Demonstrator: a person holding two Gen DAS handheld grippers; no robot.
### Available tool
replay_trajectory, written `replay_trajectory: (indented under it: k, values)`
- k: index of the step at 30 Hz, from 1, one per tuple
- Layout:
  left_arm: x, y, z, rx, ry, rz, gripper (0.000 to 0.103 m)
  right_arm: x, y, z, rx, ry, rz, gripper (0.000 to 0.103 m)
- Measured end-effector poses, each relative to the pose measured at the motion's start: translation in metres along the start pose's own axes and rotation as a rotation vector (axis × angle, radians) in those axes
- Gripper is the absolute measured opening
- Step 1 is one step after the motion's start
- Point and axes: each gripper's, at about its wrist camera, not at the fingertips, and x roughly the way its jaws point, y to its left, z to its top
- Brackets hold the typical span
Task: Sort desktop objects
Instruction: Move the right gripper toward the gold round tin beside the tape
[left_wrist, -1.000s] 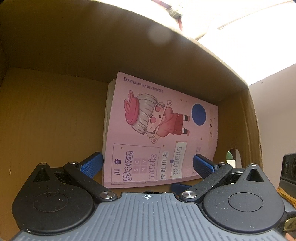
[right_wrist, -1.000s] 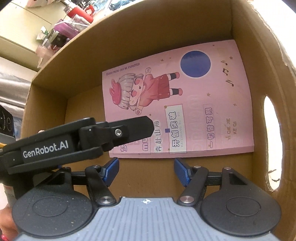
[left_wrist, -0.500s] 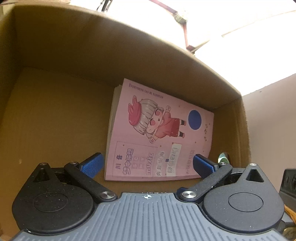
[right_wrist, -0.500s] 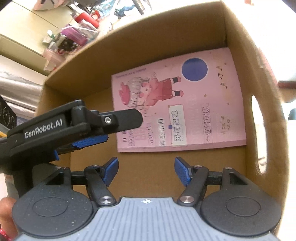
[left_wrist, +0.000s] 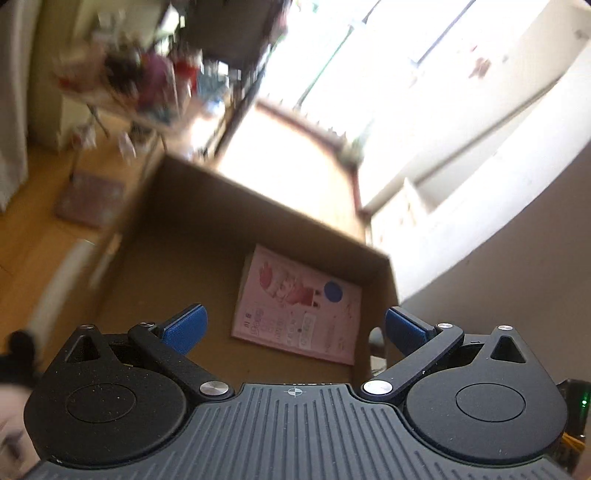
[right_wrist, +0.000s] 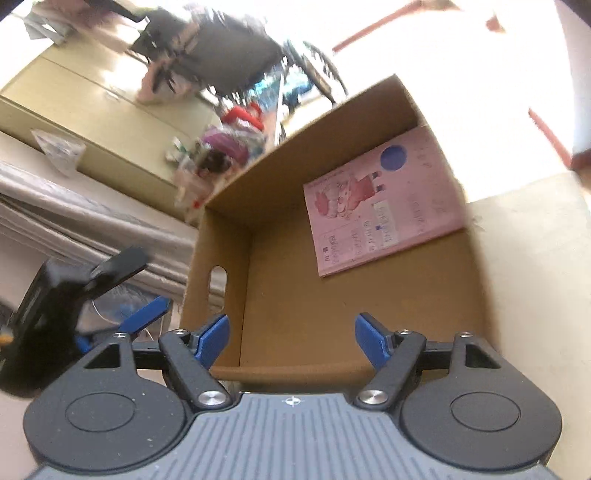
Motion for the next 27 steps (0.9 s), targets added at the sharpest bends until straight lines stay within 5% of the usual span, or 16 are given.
replay_trajectory:
  k: [6, 11, 20, 27]
  values:
    - [-0.081, 0.004, -0.067, 0.083, -0.179, 0.045, 0.103, -0.059, 0.004, -0.053, -0.174, -0.224, -0.088, 0.1]
    - [-0.116, 0.022, -0.131, 0.066, -0.256, 0.113, 0.103, -0.074, 0.018, -0.085, -0.324, -0.253, -0.143, 0.103]
    - [-0.107, 0.037, -0.193, -0.054, -0.108, 0.078, 0.103, -0.077, 0.055, -0.133, -0.591, -0.286, -0.179, 0.103]
    - [-0.098, 0.033, -0.212, 0.036, -0.051, 0.117, 0.103, -0.08, 0.059, -0.167, -0.697, -0.327, -0.239, 0.103]
